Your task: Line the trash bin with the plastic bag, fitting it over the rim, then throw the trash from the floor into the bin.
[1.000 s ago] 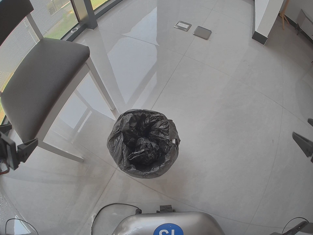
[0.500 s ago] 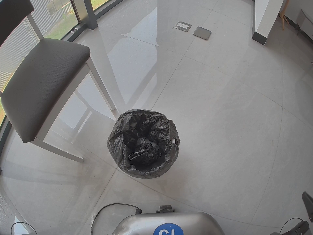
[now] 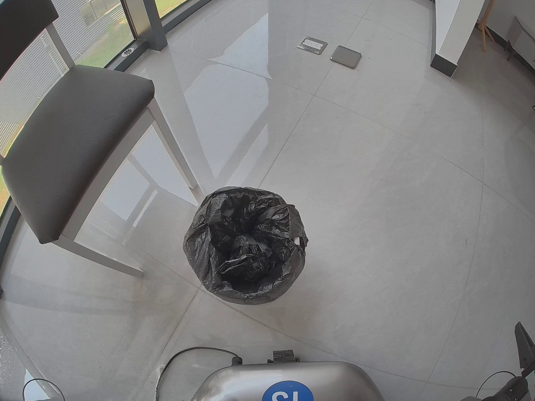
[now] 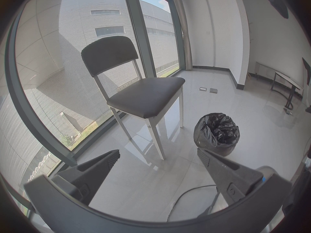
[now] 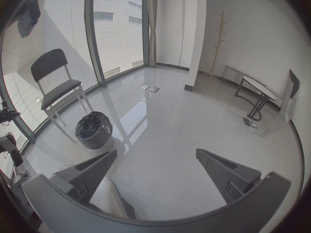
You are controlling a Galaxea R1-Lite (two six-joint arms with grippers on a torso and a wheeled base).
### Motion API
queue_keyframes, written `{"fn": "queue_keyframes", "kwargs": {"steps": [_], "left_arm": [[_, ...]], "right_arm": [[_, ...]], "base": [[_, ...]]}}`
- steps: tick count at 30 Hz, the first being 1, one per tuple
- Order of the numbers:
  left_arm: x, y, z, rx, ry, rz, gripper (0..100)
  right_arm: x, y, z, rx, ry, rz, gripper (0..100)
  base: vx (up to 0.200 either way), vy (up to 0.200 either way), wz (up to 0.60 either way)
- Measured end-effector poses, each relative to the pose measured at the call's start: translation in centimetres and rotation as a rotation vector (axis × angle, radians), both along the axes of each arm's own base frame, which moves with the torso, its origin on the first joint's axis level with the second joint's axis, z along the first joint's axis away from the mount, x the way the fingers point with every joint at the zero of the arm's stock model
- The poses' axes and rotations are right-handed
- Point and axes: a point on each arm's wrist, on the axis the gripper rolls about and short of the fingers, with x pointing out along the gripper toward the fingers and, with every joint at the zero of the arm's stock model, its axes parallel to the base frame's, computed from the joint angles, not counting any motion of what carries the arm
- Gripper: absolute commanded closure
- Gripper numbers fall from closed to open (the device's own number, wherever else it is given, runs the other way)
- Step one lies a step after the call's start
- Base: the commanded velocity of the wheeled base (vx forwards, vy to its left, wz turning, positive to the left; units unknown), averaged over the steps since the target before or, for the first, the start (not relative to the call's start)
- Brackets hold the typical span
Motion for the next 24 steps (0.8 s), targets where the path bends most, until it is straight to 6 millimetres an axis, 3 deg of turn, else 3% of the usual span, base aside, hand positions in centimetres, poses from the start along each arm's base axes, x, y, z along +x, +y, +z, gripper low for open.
{"fn": "queue_keyframes", "kwargs": {"steps": [10,17,24], "left_arm": [[6.1,0.0,-2.6,-0.066,-0.180,-0.081,0],[10.2,-0.1,-6.5,-0.068,-0.189,-0.107,0],[11.8,-0.1,-9.0,-0.074,-0.145,-0.139,0]], "right_arm": [[-0.6,-0.2,0.7,-0.018,0.007,-0.053,0],[-1.3,0.0,-0.3,-0.071,0.097,-0.106,0],[-0.9,0.2,-1.9,-0.073,0.090,-0.088,0]], "base": [[0.000,0.000,0.00],[0.000,0.000,0.00],[0.000,0.000,0.00]]}}
